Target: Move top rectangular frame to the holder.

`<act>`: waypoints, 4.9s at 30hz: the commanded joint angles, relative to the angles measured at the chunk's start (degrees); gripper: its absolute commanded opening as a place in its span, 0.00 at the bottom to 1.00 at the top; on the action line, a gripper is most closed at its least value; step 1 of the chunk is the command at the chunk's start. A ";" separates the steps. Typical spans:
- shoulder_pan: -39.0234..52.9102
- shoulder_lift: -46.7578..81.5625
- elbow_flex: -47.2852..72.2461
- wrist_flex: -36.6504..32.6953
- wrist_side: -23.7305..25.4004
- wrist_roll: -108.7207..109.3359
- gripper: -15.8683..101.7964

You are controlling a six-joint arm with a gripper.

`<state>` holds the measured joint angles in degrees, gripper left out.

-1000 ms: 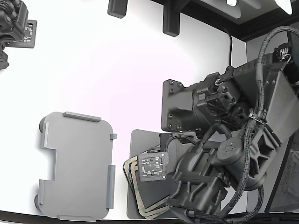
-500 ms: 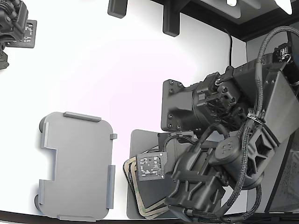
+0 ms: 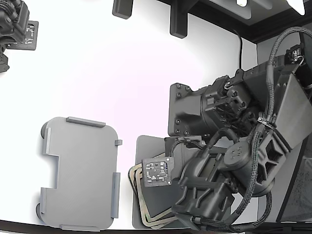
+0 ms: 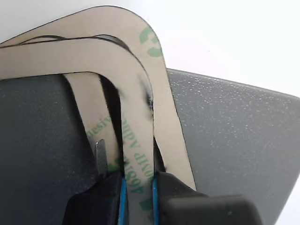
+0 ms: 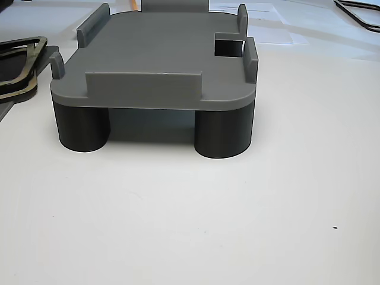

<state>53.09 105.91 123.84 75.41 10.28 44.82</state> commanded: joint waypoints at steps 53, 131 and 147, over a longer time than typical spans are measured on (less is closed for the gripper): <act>-23.73 -26.54 -51.94 19.51 0.88 77.17 0.04; -21.97 -28.65 -48.87 19.51 -0.35 81.65 0.04; -21.80 -28.92 -49.92 19.51 -0.44 81.30 0.86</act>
<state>31.82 75.50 75.76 94.31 9.84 126.21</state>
